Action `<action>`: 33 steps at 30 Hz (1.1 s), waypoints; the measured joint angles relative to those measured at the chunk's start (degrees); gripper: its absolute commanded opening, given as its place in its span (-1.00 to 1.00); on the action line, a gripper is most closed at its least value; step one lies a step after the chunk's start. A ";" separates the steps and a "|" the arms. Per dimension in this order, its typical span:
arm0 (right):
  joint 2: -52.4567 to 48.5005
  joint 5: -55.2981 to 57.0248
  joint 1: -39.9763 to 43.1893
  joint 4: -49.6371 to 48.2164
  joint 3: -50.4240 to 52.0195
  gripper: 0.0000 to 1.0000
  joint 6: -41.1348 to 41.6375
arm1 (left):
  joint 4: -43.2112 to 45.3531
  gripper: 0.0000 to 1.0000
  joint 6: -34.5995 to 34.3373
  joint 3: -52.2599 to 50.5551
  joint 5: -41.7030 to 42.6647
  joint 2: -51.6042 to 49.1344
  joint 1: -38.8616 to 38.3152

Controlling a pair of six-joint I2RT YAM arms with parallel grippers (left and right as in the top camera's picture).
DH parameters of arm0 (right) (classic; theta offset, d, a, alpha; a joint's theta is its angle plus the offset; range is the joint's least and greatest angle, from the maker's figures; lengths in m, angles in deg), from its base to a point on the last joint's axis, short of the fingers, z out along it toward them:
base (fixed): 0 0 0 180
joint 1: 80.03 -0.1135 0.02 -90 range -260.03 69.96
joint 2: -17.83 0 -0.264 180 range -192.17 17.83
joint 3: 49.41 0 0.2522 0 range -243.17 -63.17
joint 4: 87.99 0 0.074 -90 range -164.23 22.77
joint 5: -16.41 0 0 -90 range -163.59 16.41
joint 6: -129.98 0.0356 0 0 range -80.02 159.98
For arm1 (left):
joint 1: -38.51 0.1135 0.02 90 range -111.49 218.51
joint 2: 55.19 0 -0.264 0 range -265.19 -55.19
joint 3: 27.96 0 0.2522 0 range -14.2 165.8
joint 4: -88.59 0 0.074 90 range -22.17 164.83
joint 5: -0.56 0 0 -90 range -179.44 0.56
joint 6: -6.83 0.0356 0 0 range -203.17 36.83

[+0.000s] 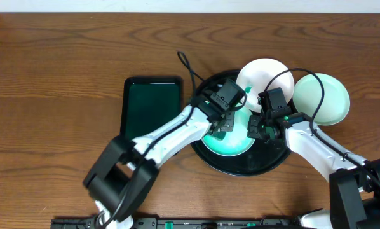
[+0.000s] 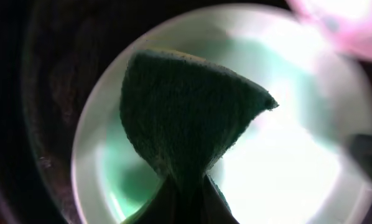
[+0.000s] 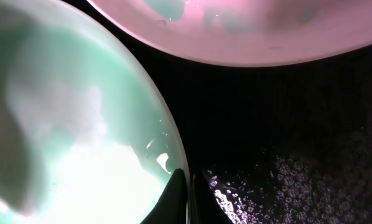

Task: Clean dirty plates on tray and stack at the side
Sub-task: 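Scrub the plate surface with the sponge while the right gripper holds the rim, then return the sponge to the green tray and release it with the left gripper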

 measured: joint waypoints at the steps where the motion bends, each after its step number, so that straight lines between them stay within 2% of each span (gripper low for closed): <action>1: 0.00 0.00 0.00 0.00 0.00 -0.97 0.00 | 0.00 -0.85 -0.15 -0.07 0.04 -1.01 0.00; 10: 0.00 -0.02 0.00 0.02 0.00 -0.97 0.00 | 0.61 -0.86 -1.20 -0.20 2.99 -3.39 -0.04; 21: 0.00 0.33 0.00 0.11 0.00 -0.97 0.00 | 0.87 -0.85 -1.11 -0.26 11.47 -2.75 -0.04; 27: 0.00 -0.02 0.00 -0.02 0.00 -0.97 -0.02 | 0.61 -0.85 1.11 -0.55 14.95 3.63 -0.76; 33: 0.00 -0.07 0.00 0.00 0.00 -0.98 -0.02 | -2.12 -0.86 2.14 -0.55 13.35 13.49 2.86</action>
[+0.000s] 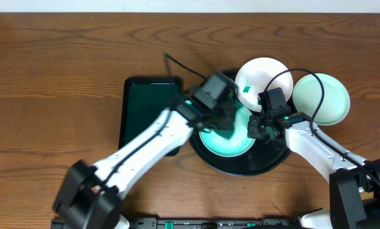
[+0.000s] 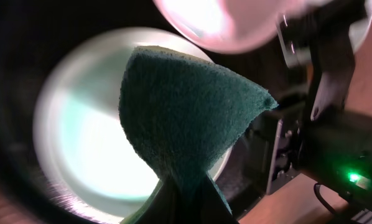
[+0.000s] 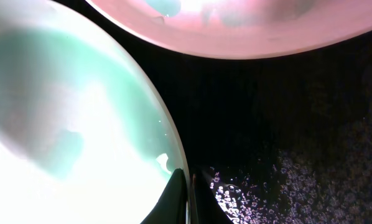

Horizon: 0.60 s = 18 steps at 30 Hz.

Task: Clean dirty plates on tray and stack at the side
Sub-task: 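Return the sponge to the green tray and release it with the left gripper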

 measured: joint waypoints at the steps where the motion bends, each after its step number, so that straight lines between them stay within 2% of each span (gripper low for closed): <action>1: 0.00 0.00 0.00 -0.02 0.00 -0.98 0.00 | -1.07 -0.86 0.04 0.00 -0.68 0.98 1.14; 6: 0.00 -0.07 0.00 -0.02 0.00 -0.98 0.00 | -6.40 -0.85 1.40 0.00 -4.35 3.17 8.94; 13: 0.00 -0.11 0.00 -0.04 0.00 -0.98 0.00 | -13.57 -0.85 6.62 0.00 -7.67 3.17 20.70; 18: 0.00 -0.11 0.00 -0.09 0.00 -0.98 0.00 | -14.67 -0.85 10.23 -0.37 -9.77 3.17 27.17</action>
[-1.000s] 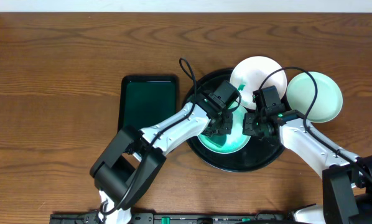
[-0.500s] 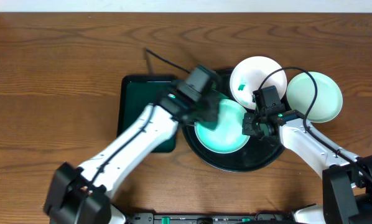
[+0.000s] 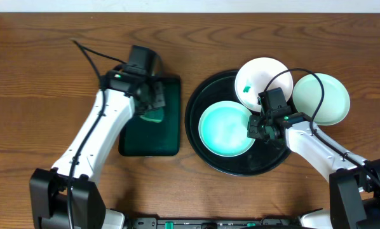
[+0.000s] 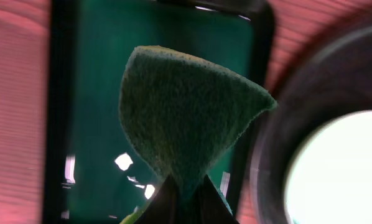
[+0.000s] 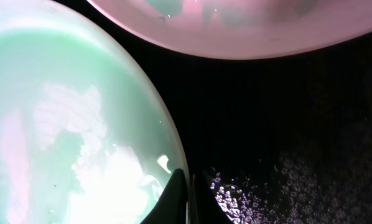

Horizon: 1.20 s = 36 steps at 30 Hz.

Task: Clean dirty plates on tray and stack at the side
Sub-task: 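Return the sponge to the green tray and release it with the left gripper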

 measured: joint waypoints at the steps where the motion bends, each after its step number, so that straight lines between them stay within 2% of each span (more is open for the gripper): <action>1: 0.00 0.00 0.00 -0.02 0.00 -0.98 0.00 | -0.02 -0.85 0.66 -0.35 -0.17 0.00 0.90; 7: 0.00 0.00 0.00 -0.11 0.00 -0.98 0.00 | 1.99 -0.85 2.62 -5.51 -0.46 0.00 3.28; 16: 0.00 -0.02 0.00 -0.13 0.00 -0.98 0.00 | 11.32 -0.83 3.23 -15.72 -2.08 -0.02 3.37; 17: 0.00 0.00 0.00 -0.13 0.00 -0.97 0.00 | 11.98 -0.74 3.23 -16.46 -2.21 -0.04 3.37; 18: 0.00 0.00 0.00 -0.11 0.00 -0.98 0.00 | 12.13 -0.47 3.21 -16.76 -2.25 -0.04 3.37; 21: 0.00 -0.02 0.00 -0.13 0.00 -0.97 0.00 | 12.66 -0.05 3.72 -17.03 -2.73 -0.02 3.34; 23: 0.00 -0.02 0.00 -0.11 0.00 -0.97 0.00 | 12.68 0.11 3.52 -17.03 -2.89 -0.02 3.37; 27: 0.00 -0.02 0.00 -0.11 0.00 -0.98 0.00 | 10.54 0.24 4.00 -15.65 -2.91 0.11 3.43; 32: 0.00 -0.02 0.00 -0.11 0.00 -0.95 0.00 | 9.88 0.26 3.56 -10.95 -2.93 3.58 5.88; 36: 0.00 -0.02 0.00 -0.11 0.00 -0.91 -0.04 | 11.37 0.26 1.92 -8.90 -2.95 9.03 10.97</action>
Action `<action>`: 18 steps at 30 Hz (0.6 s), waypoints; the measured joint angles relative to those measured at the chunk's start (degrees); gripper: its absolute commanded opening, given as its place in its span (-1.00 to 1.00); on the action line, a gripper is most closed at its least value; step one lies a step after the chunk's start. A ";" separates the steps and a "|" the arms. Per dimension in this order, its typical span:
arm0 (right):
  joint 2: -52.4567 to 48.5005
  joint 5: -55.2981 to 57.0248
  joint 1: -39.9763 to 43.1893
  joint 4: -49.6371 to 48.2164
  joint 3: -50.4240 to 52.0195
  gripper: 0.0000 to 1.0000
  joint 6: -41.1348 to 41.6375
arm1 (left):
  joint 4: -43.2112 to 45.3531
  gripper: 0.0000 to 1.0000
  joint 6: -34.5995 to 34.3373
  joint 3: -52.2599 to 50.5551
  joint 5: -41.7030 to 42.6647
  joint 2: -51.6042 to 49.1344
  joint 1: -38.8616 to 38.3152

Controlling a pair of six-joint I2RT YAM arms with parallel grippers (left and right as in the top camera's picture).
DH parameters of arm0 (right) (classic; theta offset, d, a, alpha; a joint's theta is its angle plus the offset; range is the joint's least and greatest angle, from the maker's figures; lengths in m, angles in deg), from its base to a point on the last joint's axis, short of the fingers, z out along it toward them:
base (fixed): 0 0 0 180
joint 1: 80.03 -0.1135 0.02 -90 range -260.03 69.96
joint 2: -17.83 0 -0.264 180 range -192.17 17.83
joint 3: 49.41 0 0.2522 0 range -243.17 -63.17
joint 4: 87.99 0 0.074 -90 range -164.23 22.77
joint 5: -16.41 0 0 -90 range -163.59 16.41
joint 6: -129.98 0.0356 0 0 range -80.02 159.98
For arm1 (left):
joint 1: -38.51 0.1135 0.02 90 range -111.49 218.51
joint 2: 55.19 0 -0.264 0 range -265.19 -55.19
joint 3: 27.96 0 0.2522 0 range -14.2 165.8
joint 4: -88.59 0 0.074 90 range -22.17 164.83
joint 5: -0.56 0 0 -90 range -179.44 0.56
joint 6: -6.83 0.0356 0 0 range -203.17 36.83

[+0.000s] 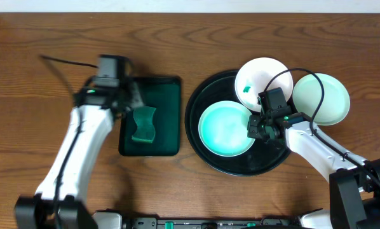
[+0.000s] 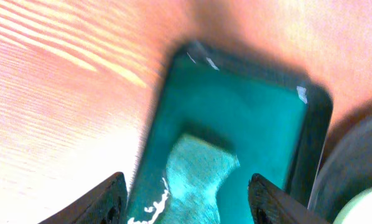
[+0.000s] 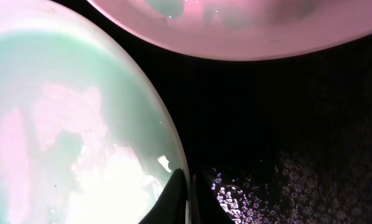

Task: Clean dirty plates on tray and stack at the side

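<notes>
A light green plate [image 1: 227, 128] lies in the round black tray [image 1: 236, 164]; my right gripper [image 1: 256, 127] is shut on its right rim [image 3: 173, 149]. A white plate [image 1: 261, 77] with a green smear rests on the tray's far edge. A pale green plate [image 1: 322, 98] sits on the table right of the tray. The green sponge [image 1: 142, 124] lies loose in the dark green rectangular tray [image 1: 164, 89]. My left gripper [image 1: 125, 100] hangs open above that tray's left part, the sponge [image 2: 195, 180] below between its fingers [image 2: 108, 199].
Wooden table [image 1: 44, 57] all round. The rectangular tray's rim [image 2: 310, 143] lies close to the black round tray [image 2: 351, 168]. A black cable [image 1: 63, 62] trails from the left arm over the table's far left.
My left gripper has opened and let go of the sponge, which now lies in the rectangular tray. The gripper has shifted left and higher. My right gripper still grips the plate rim.
My left gripper pressed the sponge on the light green plate while my right held its rim. It then held the sponge above the plate, then over the rectangular tray. Now the sponge lies in that tray and the gripper is open.
</notes>
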 measured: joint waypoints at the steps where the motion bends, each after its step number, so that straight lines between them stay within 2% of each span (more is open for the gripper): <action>1: 0.00 0.00 0.00 0.00 0.00 -0.90 -0.02 | 0.07 0.26 -0.50 0.09 -0.02 1.01 1.31; 3: 0.00 0.02 0.00 0.00 0.00 -0.90 -0.11 | -0.02 0.30 -1.01 0.11 -0.13 2.51 4.11; 6: 0.00 0.02 0.00 0.00 0.00 -0.89 -0.13 | -0.28 0.50 -1.66 0.11 -0.13 2.86 7.58; 9: 0.00 0.00 0.00 0.02 0.00 -0.87 -0.13 | -1.70 0.58 -2.21 0.11 -0.15 2.80 9.77; 13: 0.00 0.00 0.00 0.00 0.00 -0.76 -0.13 | -3.37 0.60 -2.29 0.11 -0.15 2.80 10.62; 18: 0.00 0.00 0.00 0.02 0.00 -0.53 -0.35 | -3.37 0.61 -2.29 0.11 -0.15 2.80 10.62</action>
